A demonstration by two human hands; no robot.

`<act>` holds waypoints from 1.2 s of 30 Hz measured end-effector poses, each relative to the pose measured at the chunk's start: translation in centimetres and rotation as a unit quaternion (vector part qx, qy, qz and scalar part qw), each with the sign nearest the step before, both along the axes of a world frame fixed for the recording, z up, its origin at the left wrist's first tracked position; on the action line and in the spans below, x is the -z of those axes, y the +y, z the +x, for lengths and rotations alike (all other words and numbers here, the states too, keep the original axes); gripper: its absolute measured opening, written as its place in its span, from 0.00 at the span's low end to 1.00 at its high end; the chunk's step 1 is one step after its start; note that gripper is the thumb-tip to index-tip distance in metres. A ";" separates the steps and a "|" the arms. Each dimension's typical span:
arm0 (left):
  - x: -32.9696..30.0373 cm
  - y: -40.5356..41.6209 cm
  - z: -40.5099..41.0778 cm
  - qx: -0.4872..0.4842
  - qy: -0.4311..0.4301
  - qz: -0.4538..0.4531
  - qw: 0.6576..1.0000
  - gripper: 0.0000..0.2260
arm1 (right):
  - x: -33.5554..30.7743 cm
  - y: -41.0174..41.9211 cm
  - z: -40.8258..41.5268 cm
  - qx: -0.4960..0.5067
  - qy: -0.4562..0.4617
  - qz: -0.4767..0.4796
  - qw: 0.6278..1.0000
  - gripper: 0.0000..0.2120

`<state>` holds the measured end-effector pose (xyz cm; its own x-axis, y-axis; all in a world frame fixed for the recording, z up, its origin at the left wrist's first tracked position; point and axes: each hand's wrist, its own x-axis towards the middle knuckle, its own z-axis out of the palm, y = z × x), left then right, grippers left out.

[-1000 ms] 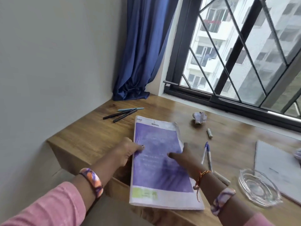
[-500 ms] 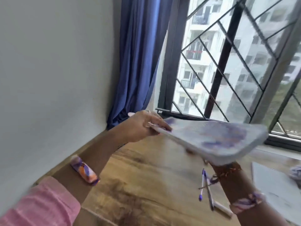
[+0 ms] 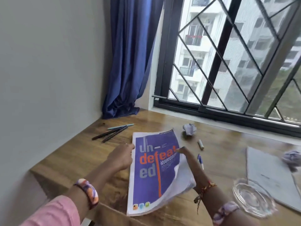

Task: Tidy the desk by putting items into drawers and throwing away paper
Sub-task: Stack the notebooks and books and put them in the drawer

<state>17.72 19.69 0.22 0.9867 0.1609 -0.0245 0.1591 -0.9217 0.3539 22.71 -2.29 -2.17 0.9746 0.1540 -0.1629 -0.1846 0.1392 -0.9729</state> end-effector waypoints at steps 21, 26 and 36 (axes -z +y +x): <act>5.8 -2.5 0.2 0.013 0.076 0.082 0.994 0.27 | -0.3 1.1 -4.6 -0.385 -0.153 -0.662 0.625 0.55; 5.6 -1.5 1.2 0.044 0.072 0.059 0.995 0.28 | 0.0 1.0 -6.4 -0.349 -0.204 -0.681 0.611 0.45; 5.3 -2.4 -0.8 0.010 -0.054 0.022 0.998 0.22 | -0.1 -0.9 -7.5 -0.353 -0.237 -0.649 0.631 0.41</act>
